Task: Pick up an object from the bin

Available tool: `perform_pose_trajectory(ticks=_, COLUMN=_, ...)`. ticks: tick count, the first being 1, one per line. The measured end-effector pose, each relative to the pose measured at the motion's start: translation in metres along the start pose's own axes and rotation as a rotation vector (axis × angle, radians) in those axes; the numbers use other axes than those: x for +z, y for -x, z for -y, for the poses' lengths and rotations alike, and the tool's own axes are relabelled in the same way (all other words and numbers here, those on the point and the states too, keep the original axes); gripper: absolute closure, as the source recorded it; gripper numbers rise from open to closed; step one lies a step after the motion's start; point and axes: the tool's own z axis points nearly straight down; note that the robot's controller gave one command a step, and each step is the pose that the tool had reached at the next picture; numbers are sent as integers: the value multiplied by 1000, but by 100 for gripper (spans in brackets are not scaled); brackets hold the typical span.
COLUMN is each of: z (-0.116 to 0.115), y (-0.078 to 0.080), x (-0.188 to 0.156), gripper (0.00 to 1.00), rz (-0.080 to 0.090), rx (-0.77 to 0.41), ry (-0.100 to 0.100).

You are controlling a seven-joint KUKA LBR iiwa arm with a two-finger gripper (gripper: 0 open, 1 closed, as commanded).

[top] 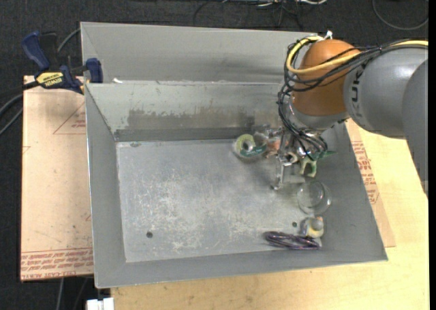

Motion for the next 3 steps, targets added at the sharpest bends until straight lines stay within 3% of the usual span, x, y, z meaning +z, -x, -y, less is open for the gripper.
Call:
perform_pose_trajectory(ticks=1, z=24, y=-20, x=-62, gripper=0, rz=8, rx=142, ry=-3)
perform_pose_trajectory(ticks=2, z=36, y=-1, x=-33, gripper=0, rz=4, rx=-48, ry=0)
perform_pose_trajectory(ticks=3, z=65, y=-6, x=-5, gripper=0, rz=16, rx=222, ry=1)
